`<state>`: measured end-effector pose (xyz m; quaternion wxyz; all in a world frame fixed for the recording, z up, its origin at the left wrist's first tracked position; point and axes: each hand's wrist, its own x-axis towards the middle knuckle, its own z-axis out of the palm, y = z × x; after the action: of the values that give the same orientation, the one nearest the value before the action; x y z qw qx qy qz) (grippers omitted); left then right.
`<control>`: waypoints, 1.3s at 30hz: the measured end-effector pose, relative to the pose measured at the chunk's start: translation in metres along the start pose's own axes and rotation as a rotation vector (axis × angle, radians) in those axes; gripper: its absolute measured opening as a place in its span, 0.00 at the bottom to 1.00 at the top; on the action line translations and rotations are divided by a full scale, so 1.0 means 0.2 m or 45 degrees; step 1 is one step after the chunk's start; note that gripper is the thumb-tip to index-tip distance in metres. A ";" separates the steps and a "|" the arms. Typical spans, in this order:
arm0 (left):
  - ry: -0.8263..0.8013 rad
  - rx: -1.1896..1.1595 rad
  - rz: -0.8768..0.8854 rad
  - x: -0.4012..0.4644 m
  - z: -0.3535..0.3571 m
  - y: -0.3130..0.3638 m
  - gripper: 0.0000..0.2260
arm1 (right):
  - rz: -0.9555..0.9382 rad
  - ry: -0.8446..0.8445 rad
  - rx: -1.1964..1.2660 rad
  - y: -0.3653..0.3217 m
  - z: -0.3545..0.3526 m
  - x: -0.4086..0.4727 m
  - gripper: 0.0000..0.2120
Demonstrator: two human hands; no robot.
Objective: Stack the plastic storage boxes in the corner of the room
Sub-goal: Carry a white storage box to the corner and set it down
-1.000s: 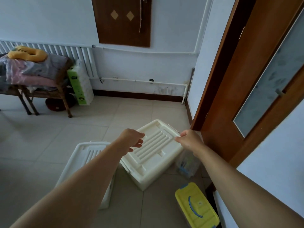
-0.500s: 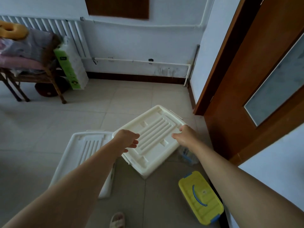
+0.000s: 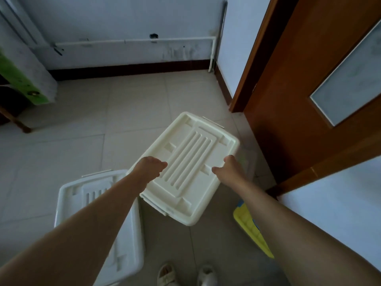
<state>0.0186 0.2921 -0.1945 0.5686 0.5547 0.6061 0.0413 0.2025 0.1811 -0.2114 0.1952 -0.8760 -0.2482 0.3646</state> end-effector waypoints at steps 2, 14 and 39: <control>-0.008 0.057 -0.032 0.13 0.03 -0.01 0.08 | 0.051 -0.001 0.029 0.00 0.05 0.10 0.28; 0.043 0.373 -0.048 0.86 0.21 -0.15 0.23 | 0.338 0.020 0.050 0.19 0.45 0.68 0.20; 0.316 1.078 0.178 2.45 0.42 -0.50 0.37 | 1.022 0.475 0.130 0.56 1.22 1.66 0.45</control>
<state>0.1464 0.5578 -0.6073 0.2102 0.7690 0.5943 -0.1060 0.2586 0.3213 -0.6097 0.1226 -0.9430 0.1691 0.2589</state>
